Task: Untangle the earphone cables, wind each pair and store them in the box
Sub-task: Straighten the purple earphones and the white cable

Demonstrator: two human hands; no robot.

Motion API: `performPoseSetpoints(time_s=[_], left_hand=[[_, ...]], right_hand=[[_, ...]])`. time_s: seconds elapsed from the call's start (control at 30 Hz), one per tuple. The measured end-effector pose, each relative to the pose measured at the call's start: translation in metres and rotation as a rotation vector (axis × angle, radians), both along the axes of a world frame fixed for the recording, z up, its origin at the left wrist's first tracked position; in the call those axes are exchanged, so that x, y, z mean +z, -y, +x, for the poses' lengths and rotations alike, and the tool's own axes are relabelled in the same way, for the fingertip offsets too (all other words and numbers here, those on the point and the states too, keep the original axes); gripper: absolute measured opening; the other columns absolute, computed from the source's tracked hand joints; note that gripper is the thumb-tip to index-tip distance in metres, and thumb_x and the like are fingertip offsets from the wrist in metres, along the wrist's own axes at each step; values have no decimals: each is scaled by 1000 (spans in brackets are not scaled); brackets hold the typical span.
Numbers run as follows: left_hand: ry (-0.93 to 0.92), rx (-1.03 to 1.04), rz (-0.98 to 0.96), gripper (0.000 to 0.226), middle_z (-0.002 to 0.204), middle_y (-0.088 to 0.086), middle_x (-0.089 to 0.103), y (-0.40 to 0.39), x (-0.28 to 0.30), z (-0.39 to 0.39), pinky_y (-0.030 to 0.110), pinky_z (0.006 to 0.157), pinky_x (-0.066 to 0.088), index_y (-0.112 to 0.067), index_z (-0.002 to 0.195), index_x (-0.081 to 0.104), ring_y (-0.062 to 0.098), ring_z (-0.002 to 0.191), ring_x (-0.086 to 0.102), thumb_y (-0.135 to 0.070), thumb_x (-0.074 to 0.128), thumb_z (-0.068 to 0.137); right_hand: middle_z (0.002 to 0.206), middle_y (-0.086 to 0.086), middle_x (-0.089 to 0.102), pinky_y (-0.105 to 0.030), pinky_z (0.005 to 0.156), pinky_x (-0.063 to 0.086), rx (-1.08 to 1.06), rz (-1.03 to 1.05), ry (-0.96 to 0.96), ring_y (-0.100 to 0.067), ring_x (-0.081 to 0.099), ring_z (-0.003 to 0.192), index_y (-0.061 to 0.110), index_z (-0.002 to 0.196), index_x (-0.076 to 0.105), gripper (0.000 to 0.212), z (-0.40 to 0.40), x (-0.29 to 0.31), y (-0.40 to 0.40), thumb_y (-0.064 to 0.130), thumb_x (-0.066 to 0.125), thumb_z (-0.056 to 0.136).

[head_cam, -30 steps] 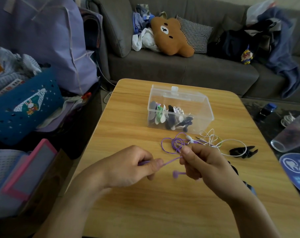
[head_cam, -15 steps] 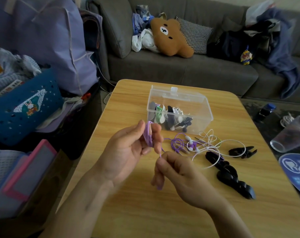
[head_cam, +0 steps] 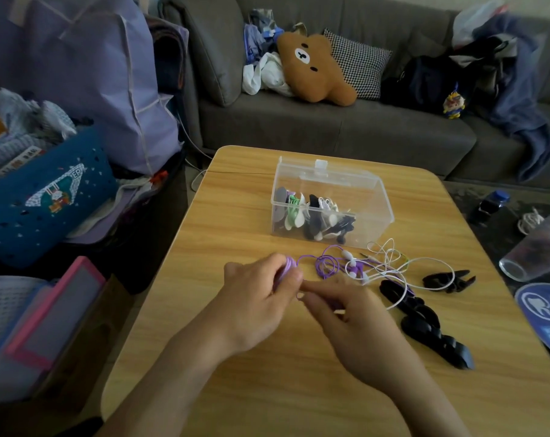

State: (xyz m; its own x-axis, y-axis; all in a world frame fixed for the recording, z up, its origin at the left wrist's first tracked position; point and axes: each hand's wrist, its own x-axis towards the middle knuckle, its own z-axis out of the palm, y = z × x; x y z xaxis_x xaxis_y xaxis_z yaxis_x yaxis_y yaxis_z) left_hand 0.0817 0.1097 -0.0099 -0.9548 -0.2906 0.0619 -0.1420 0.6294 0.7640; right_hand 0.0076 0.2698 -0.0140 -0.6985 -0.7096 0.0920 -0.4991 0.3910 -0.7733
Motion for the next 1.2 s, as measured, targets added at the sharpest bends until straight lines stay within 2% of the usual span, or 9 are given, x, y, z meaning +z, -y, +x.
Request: performPoseSetpoints(time_s=[0.1,0.2,0.3,0.4,0.5,0.63,0.87,1.03,1.2], left_hand=[[127,-83,-7,37,69,-4,62,-1,3,-1,31,81,40,-18,80,58,11,70,56,-42,42,102],[181,-146,216,43,55,-13,51,-3,7,-1,26,60,35,-17,70,59,7,54,45,-41,42,102],[118,-173,468,48,55,-5,40,-3,9,-3,31,58,29,-11,65,48,16,56,33,-46,40,97],[59,-127,635,52,50,-1,31,-5,11,-5,24,52,27,-12,57,40,14,50,27,-35,41,103],[-12,-5,715,55,48,3,28,-7,10,-7,20,47,26,-17,51,37,12,46,26,-23,40,105],[-107,159,721,47,46,7,31,-11,9,-8,23,45,29,-4,53,41,17,44,29,-15,46,98],[-134,303,719,37,39,4,28,-14,-2,-12,28,47,26,-17,35,38,16,41,26,-25,48,70],[-46,323,695,26,41,6,29,-13,-5,-17,25,42,24,-17,37,36,17,41,26,-25,46,60],[93,295,790,38,48,5,31,-16,-4,-22,25,44,26,-11,49,46,15,42,27,-15,49,87]], right_hand=[[68,6,61,-17,61,43,-72,-103,153,-5,56,59,33,107,76,21,-8,3,-8,20,68,92],[66,-2,64,-29,61,50,-77,-321,368,-18,62,56,21,97,77,14,-11,1,-6,11,72,89],[72,-10,67,-38,67,53,-52,-410,485,-24,63,63,18,99,78,14,-11,-3,-3,20,72,86],[76,-10,70,-40,68,55,-27,-414,457,-21,64,67,23,103,78,20,-6,-7,2,29,66,88],[85,-5,72,-36,65,57,-36,-453,430,-19,67,74,23,113,74,24,3,-12,11,16,58,98],[92,0,69,-34,67,60,-39,-386,259,-17,69,81,27,113,74,23,15,-15,19,18,58,99],[87,10,65,-34,63,59,-126,-379,-9,-16,69,77,29,102,75,14,22,-20,23,21,70,93],[93,5,56,-21,71,49,-76,-290,-162,-7,58,82,18,100,61,7,29,-30,27,21,54,99],[89,7,59,-11,72,39,-138,-196,-91,-2,55,83,22,97,49,10,27,-35,27,30,45,99]])
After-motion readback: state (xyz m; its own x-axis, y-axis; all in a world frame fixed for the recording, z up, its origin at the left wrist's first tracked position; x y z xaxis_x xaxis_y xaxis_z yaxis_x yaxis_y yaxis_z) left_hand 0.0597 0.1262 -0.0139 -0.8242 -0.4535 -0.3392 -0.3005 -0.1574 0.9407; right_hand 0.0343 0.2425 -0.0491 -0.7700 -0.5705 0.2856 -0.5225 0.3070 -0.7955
